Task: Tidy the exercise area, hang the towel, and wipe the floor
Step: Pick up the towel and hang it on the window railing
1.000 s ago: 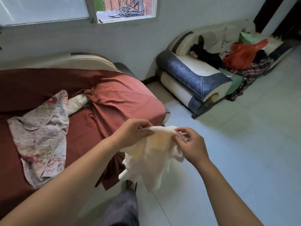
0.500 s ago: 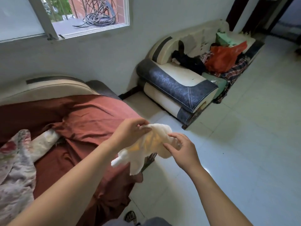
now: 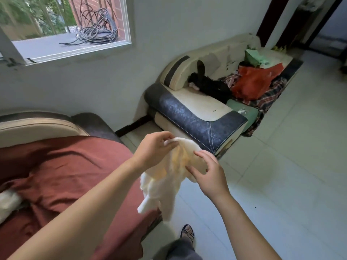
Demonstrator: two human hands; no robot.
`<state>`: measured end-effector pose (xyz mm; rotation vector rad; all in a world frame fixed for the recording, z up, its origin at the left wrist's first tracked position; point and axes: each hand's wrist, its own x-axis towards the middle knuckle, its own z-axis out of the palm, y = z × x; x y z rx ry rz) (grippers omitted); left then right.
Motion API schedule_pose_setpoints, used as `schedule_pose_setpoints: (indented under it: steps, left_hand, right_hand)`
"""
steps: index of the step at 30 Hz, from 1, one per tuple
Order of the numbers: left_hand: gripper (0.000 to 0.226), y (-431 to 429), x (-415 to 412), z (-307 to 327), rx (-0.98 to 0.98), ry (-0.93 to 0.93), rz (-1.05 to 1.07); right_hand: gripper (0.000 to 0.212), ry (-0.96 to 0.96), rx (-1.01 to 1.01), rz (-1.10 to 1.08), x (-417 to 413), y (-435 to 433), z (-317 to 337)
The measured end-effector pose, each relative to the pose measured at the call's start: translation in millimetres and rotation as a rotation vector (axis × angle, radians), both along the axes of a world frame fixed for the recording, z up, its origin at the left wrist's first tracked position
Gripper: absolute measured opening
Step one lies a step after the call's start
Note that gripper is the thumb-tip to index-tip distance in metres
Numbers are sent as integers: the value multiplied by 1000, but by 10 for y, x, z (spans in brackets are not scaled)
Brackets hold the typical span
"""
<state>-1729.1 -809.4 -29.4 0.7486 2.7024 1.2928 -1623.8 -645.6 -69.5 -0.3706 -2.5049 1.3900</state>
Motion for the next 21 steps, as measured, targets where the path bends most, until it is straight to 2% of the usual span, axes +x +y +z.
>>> schedule_pose_setpoints:
  steps: [9, 14, 21]
  left_hand:
    - [12, 1220, -1003, 283, 69, 44, 87]
    - [13, 1327, -1531, 373, 92, 55, 174]
    - [16, 1107, -2617, 641, 130, 107, 281]
  right_hand:
    - [45, 66, 116, -32, -1068, 1333, 216]
    - [49, 47, 91, 59, -1613, 1489, 250]
    - [51, 79, 61, 247, -2944, 1335, 496]
